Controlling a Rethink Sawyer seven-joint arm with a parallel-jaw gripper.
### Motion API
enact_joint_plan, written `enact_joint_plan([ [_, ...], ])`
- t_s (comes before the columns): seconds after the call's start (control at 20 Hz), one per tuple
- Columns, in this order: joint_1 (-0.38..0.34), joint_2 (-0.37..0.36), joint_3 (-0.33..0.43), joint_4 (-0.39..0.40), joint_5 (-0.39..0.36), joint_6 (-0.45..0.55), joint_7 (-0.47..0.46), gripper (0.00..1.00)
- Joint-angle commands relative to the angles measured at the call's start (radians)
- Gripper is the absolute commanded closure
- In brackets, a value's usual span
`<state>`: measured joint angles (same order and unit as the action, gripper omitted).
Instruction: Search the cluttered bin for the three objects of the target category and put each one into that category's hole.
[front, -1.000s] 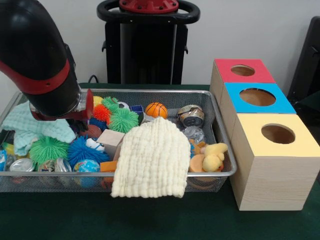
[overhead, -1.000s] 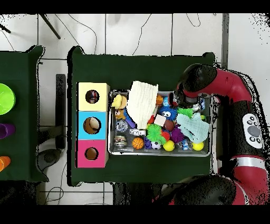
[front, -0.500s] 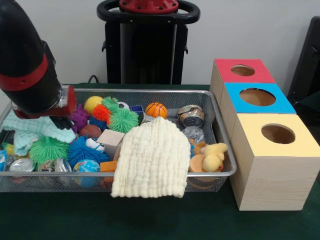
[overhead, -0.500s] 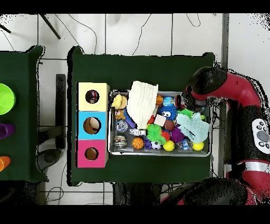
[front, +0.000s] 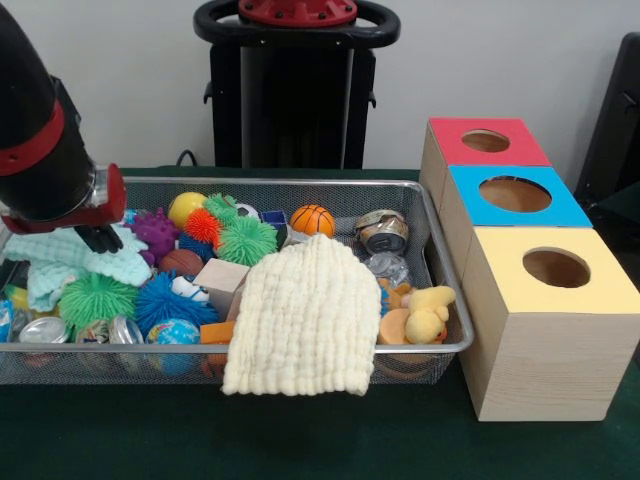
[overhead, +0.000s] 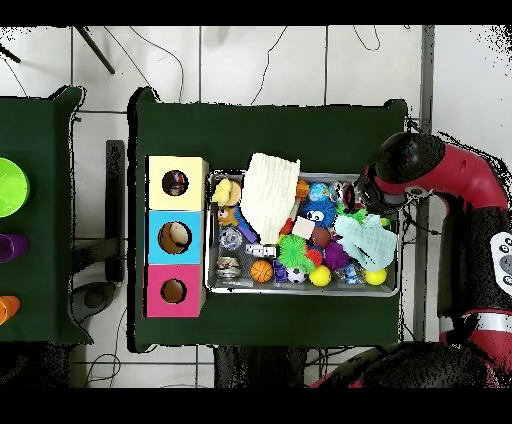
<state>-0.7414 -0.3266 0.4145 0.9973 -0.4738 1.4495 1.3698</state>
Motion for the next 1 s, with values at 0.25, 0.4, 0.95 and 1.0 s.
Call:
enact_joint_plan([
  [0.25,-0.039,-0.032,0.041,0.056,-0.08,0.089,-0.42,1.0],
  [0.4,-0.045,-0.044,0.037,0.079,-0.08,0.09,-0.425,1.0],
  [0.95,-0.068,-0.076,0.027,0.148,-0.073,0.06,-0.416,1.0],
  [1.0,-0.069,-0.077,0.028,0.149,-0.074,0.059,-0.414,1.0],
])
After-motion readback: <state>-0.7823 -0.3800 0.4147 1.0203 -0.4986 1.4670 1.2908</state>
